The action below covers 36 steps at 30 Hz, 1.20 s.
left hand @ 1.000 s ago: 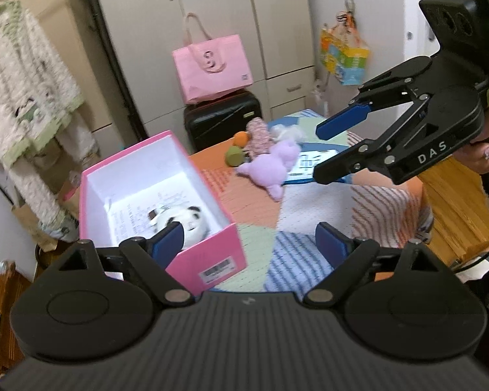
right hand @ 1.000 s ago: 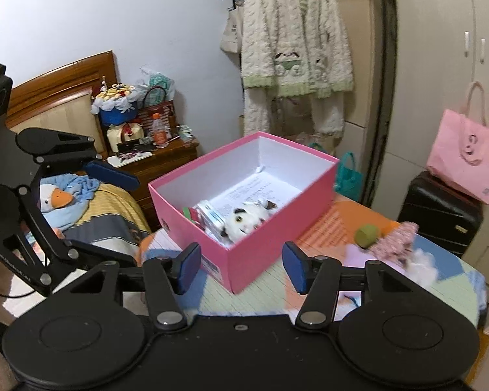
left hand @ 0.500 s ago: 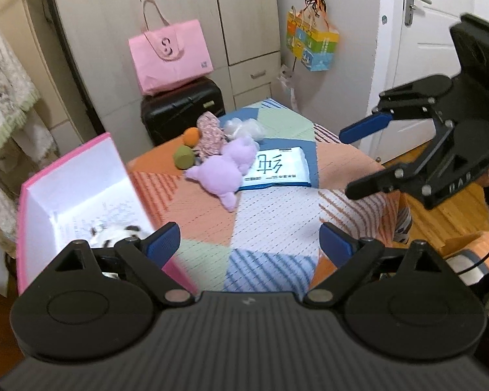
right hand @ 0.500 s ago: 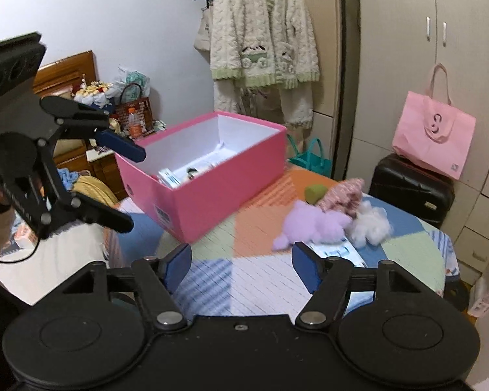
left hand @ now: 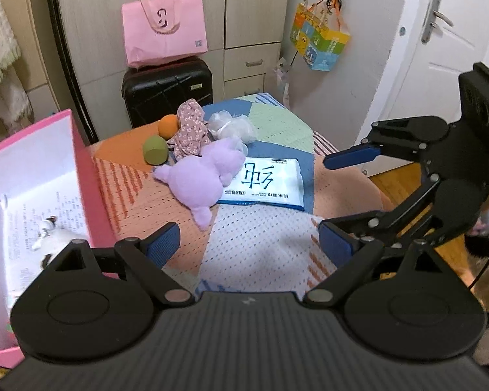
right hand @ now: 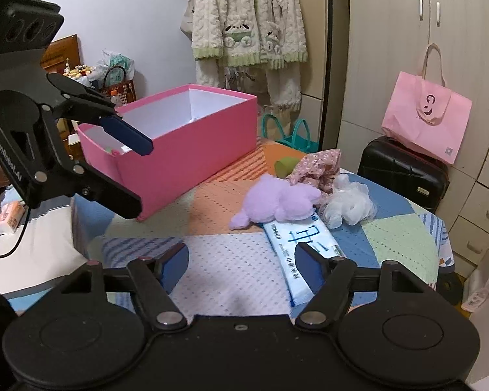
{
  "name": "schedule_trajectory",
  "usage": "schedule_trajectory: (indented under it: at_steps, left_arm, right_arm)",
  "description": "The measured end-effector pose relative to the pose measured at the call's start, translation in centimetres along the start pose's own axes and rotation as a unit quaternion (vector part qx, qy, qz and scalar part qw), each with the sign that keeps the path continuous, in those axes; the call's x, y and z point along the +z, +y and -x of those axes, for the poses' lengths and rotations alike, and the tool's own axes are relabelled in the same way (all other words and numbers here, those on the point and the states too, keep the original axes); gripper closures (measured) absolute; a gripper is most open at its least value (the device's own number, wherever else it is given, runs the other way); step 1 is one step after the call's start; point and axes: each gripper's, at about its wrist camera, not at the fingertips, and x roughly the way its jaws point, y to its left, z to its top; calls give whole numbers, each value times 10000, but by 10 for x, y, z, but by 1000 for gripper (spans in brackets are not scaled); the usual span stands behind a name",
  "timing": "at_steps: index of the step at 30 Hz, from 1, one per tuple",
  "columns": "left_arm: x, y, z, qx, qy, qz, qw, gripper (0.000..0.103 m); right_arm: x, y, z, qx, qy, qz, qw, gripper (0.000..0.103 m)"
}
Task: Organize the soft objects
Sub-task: 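Move both grippers back toward the lilac plush and tissue pack, then lower the left gripper onto the lilac plush and close it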
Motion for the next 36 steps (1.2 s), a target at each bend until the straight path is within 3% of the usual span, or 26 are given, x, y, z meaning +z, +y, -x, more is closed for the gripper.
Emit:
schedule_trajectory:
  at_steps: [8, 14, 19, 25, 30, 36]
  left_arm:
    - [13, 8, -36, 153, -163, 291, 9993, 10]
    - [18, 22, -62, 90, -303, 790, 9964, 10]
    - [19, 38, -90, 65, -331, 1350, 9903, 12]
    - [14, 50, -119, 574, -386, 1670, 9835, 13]
    - [10, 65, -130, 342, -400, 2070, 9769, 14]
    - [2, 71, -141, 314, -354, 2398, 9697, 14]
  right_arm:
    - [1, -12, -39, -250, -49, 252, 9994, 24]
    - [3, -17, -67, -279, -174, 455, 9984, 17]
    - [8, -20, -89, -421, -188, 570, 9973, 15]
    - [13, -20, -114, -540, -10, 817, 9952, 14]
    - [16, -22, -129, -599, 136, 977, 9933, 14]
    - [15, -32, -135, -466, 173, 777, 9957, 14]
